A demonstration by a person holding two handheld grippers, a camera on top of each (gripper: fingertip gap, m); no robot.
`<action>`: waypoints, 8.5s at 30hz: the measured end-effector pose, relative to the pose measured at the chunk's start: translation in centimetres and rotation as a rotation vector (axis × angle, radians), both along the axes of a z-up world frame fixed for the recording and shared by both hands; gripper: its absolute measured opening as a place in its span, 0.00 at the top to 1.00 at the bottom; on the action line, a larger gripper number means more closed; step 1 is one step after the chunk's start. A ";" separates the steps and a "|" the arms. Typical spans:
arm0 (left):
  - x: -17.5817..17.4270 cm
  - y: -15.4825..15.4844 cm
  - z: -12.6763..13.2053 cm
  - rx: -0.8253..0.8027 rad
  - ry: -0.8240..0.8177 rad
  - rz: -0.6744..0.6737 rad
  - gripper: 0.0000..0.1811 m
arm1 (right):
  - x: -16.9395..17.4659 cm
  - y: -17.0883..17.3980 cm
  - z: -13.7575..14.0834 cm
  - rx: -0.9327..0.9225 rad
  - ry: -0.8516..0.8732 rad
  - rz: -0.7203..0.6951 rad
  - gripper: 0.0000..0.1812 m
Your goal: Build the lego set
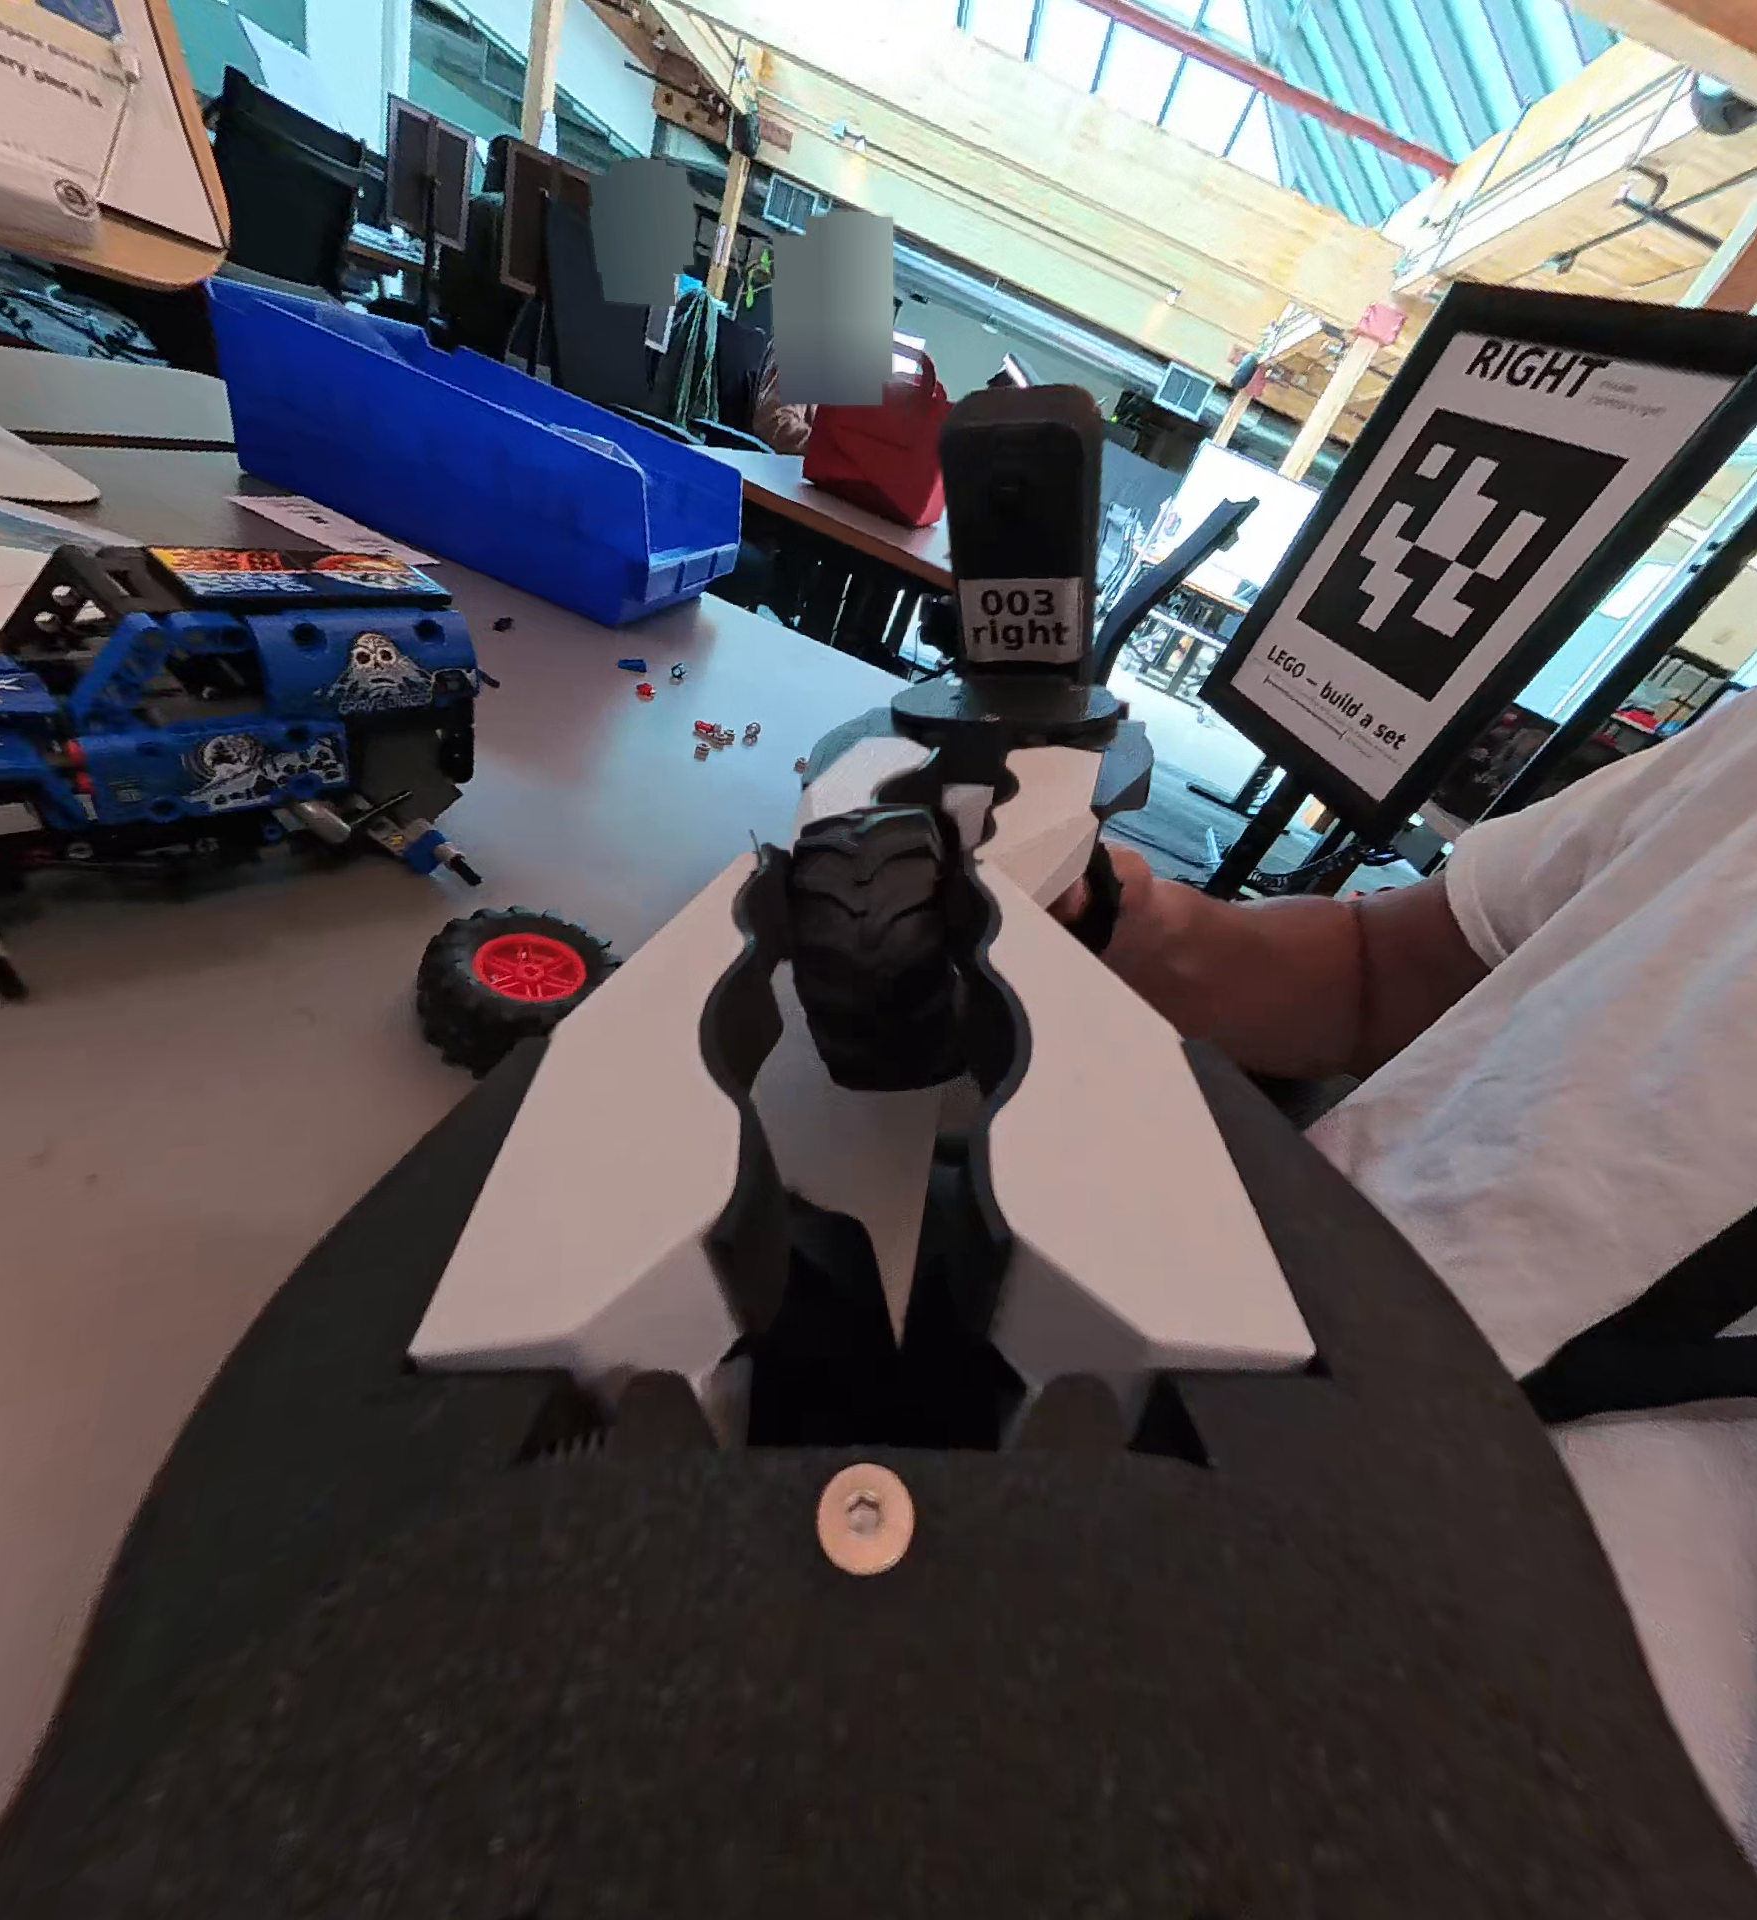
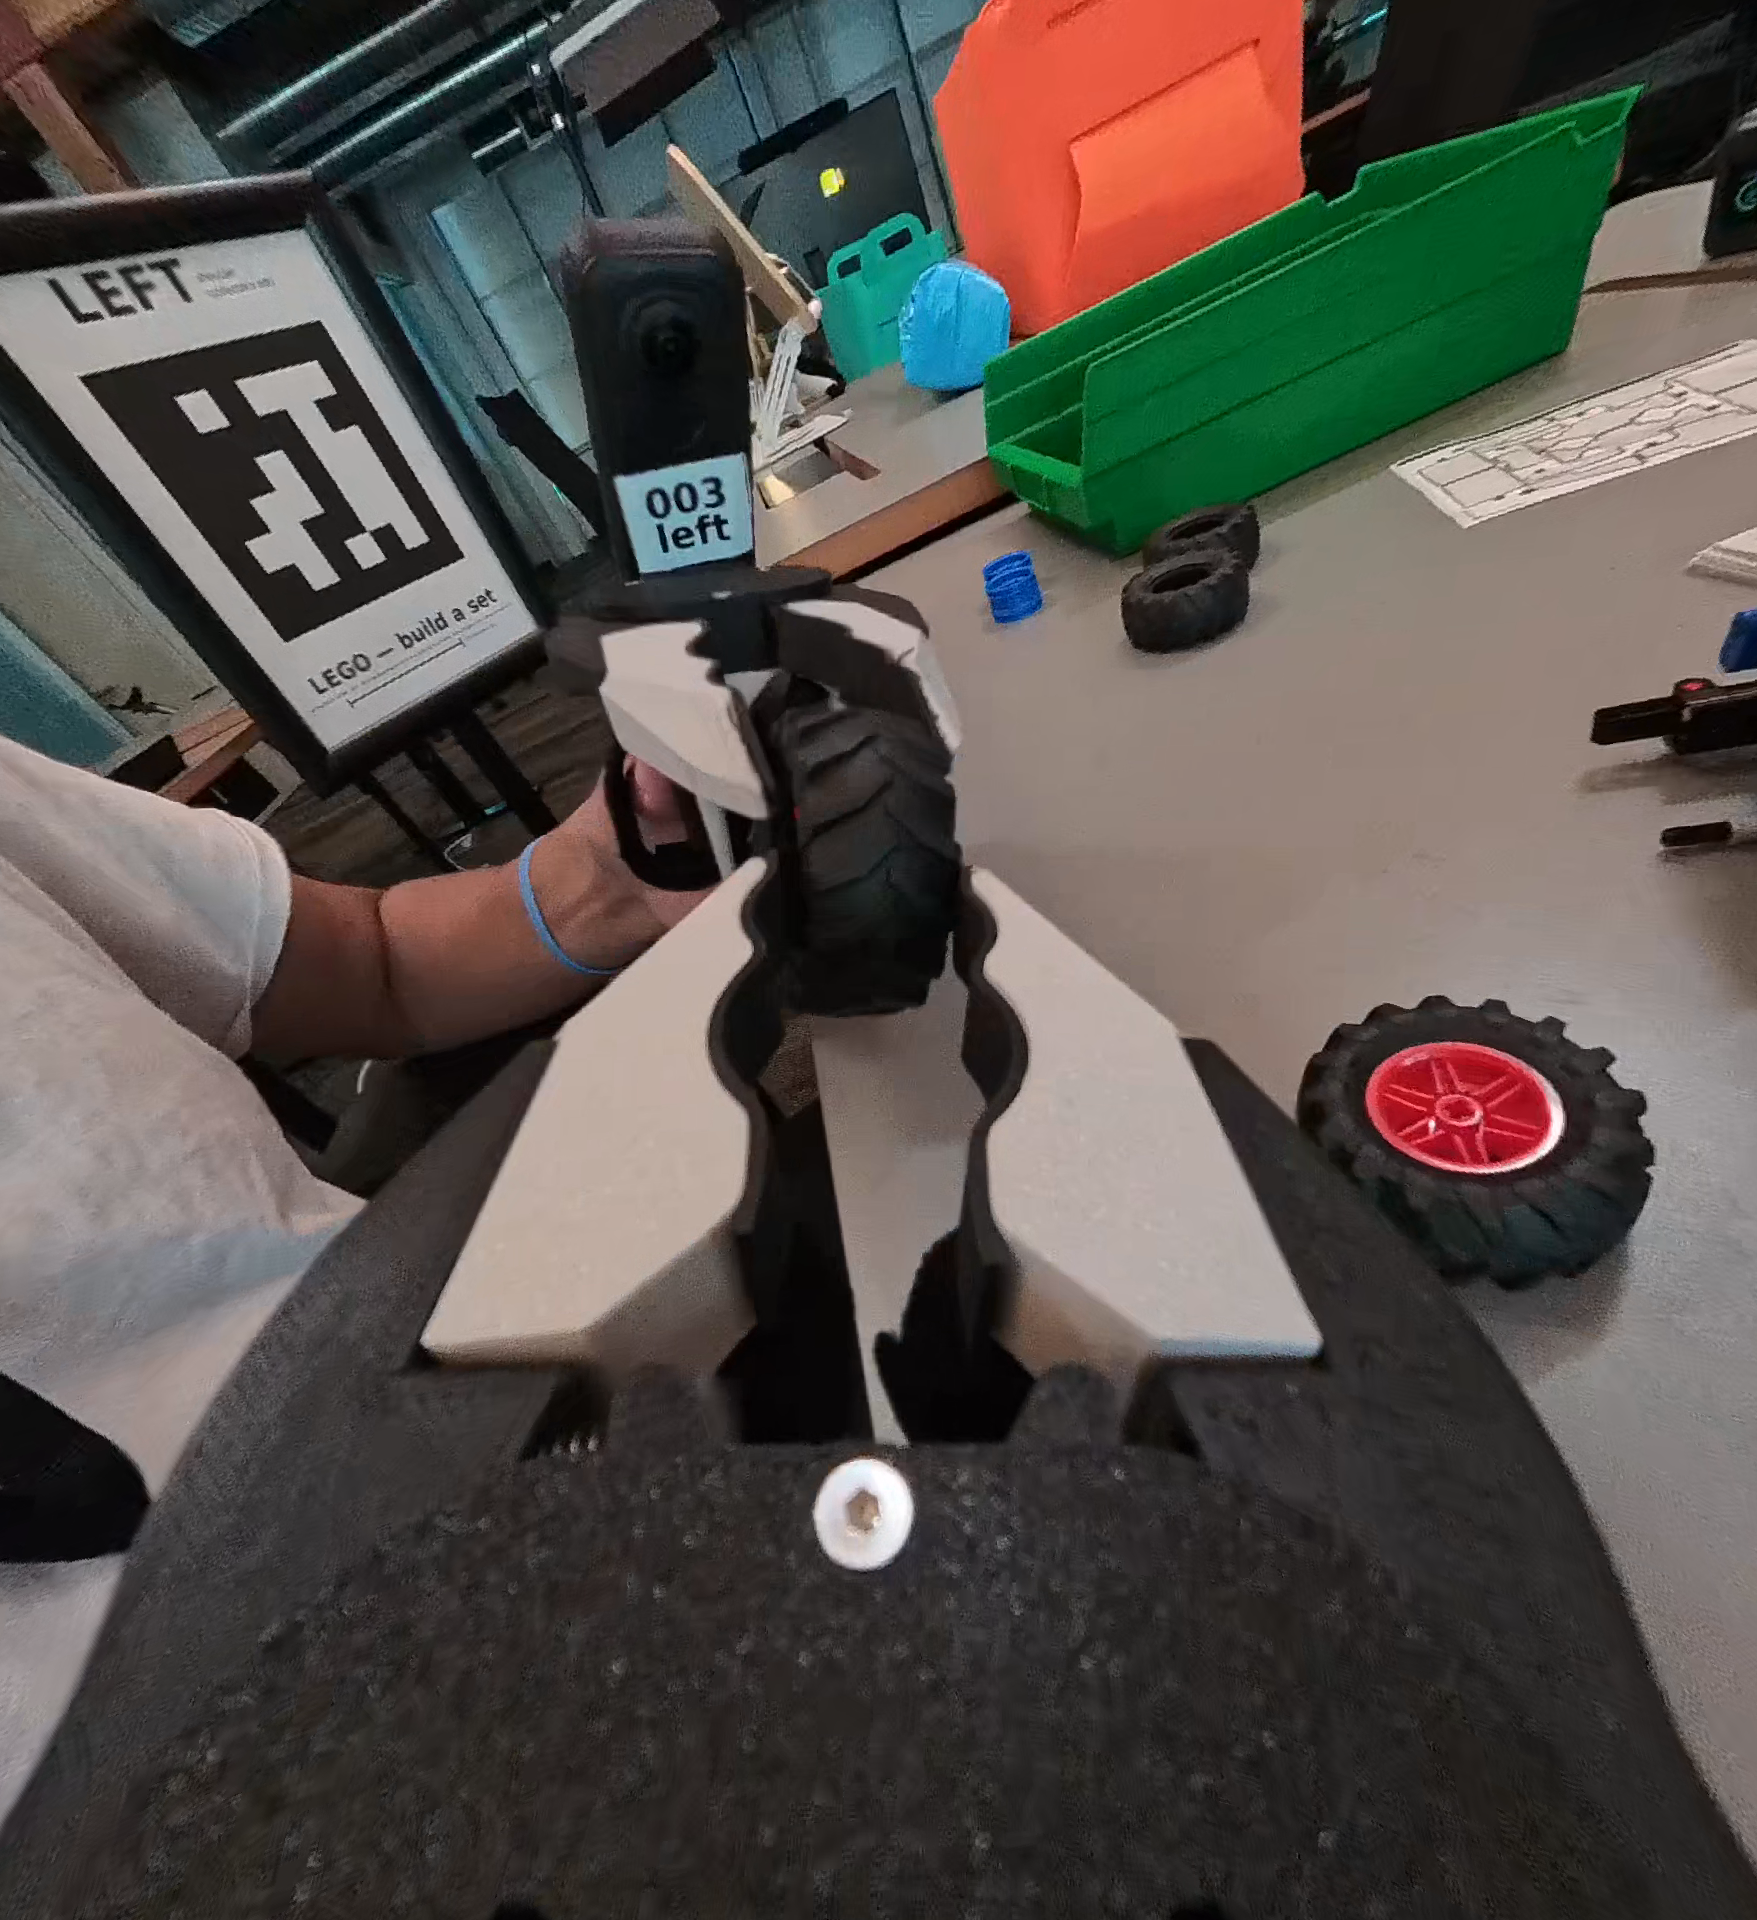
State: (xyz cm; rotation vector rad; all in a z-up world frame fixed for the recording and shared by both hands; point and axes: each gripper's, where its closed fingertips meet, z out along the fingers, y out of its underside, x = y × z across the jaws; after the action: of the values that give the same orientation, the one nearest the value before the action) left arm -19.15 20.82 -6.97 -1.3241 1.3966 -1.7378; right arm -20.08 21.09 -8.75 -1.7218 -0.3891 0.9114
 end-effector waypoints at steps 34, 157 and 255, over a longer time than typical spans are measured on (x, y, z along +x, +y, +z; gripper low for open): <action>1.2 2.2 -2.7 0.650 0.034 0.338 0.87 | 1.8 0.4 -0.3 0.156 -0.385 -0.180 0.80; -0.4 -0.4 -1.7 0.219 -0.005 -0.035 0.87 | -0.7 -1.2 0.0 -0.155 0.288 0.197 0.86; 2.0 2.3 -2.7 0.507 0.182 0.275 0.87 | 3.0 1.7 0.0 0.033 -0.205 -0.177 0.85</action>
State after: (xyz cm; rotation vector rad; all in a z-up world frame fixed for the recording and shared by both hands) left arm -17.17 23.14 -9.66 -1.3259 1.5364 -1.0157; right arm -17.12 22.83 -8.72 -1.7941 -0.3769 0.6002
